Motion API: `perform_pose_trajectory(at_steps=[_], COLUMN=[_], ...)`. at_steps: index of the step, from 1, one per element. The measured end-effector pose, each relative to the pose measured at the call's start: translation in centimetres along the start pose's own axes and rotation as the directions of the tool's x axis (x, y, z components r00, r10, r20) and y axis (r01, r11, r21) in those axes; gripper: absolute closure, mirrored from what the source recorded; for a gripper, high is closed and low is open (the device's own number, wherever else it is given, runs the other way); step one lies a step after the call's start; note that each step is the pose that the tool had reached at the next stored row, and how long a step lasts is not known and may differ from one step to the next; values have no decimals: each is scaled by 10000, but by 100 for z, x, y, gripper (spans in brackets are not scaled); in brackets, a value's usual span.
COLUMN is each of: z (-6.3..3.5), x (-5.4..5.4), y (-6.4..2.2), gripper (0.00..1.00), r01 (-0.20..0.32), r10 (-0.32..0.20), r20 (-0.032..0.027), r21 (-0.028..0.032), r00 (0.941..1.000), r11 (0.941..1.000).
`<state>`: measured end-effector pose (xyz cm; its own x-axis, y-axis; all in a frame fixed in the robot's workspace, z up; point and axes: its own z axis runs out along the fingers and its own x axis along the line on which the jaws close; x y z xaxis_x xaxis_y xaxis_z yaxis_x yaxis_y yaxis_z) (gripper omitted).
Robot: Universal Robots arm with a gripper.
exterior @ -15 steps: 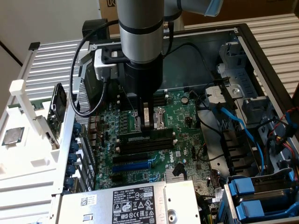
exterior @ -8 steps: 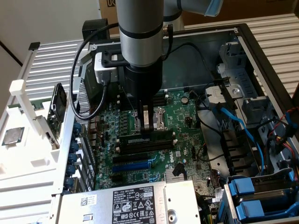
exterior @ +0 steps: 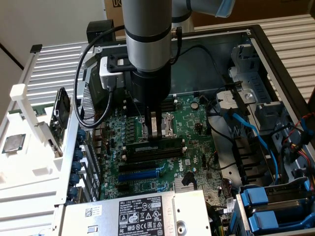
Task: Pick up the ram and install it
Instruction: 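Insert the ram into the slot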
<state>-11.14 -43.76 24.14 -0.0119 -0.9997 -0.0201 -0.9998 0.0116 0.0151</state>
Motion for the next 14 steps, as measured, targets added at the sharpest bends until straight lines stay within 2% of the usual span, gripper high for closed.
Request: perform_pose_trajectory(at_steps=[2, 6, 14], z=[0, 3, 18], x=[0, 0, 1], y=[10, 30, 30], gripper=[88, 88, 88], r01=[0, 2, -18], r10=[0, -2, 18], r20=[0, 1, 1], r21=[51, 110, 119], r00=[10000, 10000, 10000], r11=[10000, 9999, 9999])
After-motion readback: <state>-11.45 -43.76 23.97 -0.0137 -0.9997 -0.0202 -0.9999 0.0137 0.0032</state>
